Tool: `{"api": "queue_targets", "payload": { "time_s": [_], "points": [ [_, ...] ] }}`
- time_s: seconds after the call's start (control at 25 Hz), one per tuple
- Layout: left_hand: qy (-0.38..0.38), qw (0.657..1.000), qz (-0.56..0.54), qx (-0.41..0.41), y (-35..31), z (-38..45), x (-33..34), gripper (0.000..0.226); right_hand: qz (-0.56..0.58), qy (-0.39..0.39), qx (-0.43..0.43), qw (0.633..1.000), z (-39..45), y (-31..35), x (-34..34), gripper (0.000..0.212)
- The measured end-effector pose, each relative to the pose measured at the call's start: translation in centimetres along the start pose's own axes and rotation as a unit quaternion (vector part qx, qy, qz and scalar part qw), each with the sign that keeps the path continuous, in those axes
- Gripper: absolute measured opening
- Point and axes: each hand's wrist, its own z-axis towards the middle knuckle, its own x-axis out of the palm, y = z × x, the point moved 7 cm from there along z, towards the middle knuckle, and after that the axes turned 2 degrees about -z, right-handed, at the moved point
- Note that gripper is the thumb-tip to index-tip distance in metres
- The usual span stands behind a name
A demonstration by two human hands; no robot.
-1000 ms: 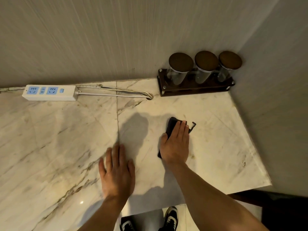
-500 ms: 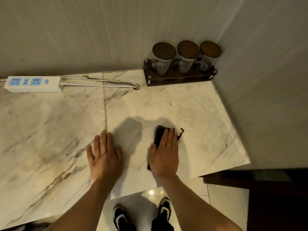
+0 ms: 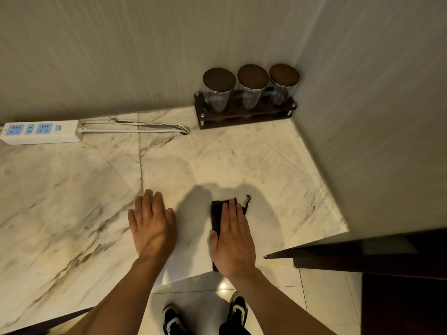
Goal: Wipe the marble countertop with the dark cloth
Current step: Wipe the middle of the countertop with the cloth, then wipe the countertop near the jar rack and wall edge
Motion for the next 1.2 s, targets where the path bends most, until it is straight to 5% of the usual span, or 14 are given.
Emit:
{"api": "queue_targets", "payload": {
  "time_s": [0.56,1.2],
  "points": [
    [0.016,0.999,0.048,-0.020,-3.5,-0.5,3.6,0.061,-0.044,0.123,-0.359,0.924,1.5,-3.3,-1.0,0.066],
    [0.018,0.995,0.087,-0.038,-3.9,-0.3,3.5,0.068,-0.090,0.156,-0.435,0.882,11.6,-2.7,-1.3,0.067]
  ]
}}
